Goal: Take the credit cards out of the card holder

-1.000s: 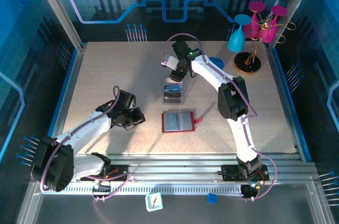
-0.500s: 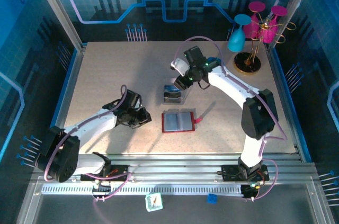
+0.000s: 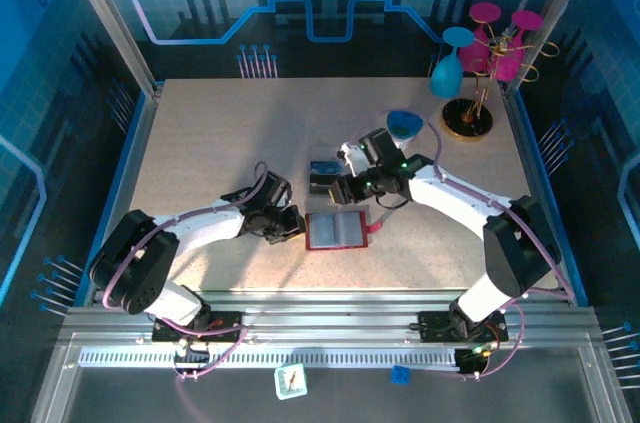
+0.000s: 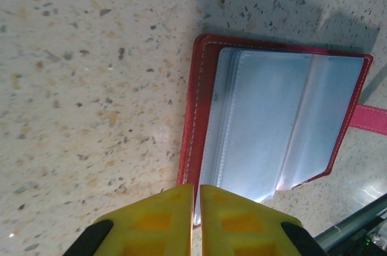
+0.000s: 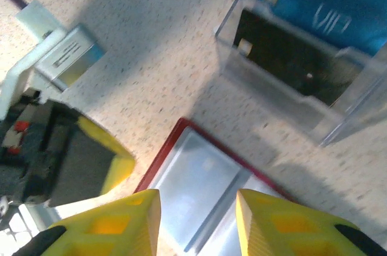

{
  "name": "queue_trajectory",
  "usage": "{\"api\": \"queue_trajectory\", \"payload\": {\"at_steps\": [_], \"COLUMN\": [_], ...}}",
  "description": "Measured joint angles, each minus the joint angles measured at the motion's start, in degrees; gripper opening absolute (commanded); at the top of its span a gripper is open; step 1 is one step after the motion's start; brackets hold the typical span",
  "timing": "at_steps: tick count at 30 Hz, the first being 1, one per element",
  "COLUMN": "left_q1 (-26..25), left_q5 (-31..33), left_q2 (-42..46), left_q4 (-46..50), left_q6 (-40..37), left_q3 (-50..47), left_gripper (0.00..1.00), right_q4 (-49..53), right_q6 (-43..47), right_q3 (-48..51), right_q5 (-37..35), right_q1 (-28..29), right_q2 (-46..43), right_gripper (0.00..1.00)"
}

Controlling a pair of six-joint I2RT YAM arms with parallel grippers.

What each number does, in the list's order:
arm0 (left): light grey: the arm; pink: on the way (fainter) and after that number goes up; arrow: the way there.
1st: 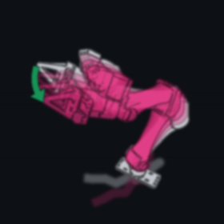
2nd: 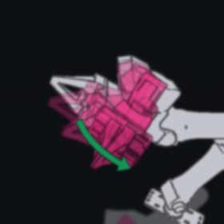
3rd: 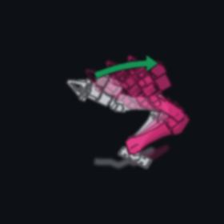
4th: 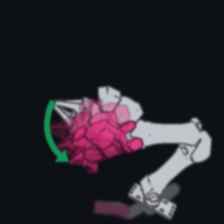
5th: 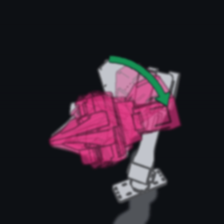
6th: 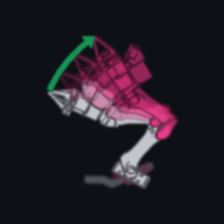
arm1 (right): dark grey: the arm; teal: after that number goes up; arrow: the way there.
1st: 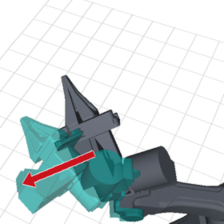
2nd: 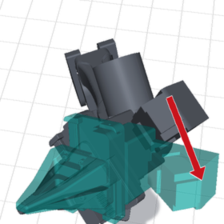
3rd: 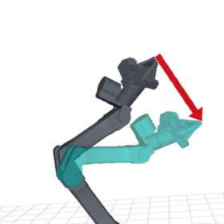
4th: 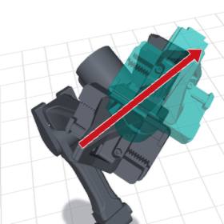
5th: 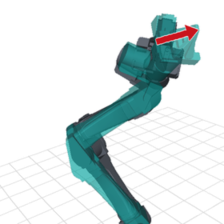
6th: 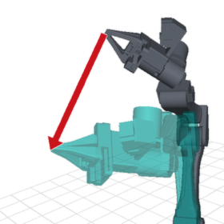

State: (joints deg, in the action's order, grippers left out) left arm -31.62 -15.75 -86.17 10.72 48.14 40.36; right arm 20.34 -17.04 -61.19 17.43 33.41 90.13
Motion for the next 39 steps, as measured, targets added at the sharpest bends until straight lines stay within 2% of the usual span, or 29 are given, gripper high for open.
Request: {"api": "queue_trajectory", "payload": {"at_steps": [8, 15, 25, 39], "left_q1": [-0.4, -0.4, -0.4, -0.4], "left_q5": [-1.7, -2.2, -2.2, -2.1], "left_q2": [-3.1, -4.9, -5.1, -5.1], "left_q4": [-3.4, -4.0, -4.2, -3.7], "left_q6": [1.1, 1.3, 1.3, 1.3], "left_q3": [0.0, 0.0, 0.0, 0.0], "left_gripper": [0.08, 0.06, 0.06, 0.06], "right_q4": [-4.2, -9.3, -9.8, -8.7], "right_q6": [-11.7, -18.3, -20.5, -20.7], "right_q3": [7.4, 9.1, 8.1, 7.1], "right_q5": [3.8, 9.3, 10.3, 8.8], "right_q1": [1.9, 4.1, 5.6, 5.6], "right_q2": [-0.9, 3.7, 9.3, 11.3], "right_gripper": [0.35, 0.43, 0.45, 0.43]}}
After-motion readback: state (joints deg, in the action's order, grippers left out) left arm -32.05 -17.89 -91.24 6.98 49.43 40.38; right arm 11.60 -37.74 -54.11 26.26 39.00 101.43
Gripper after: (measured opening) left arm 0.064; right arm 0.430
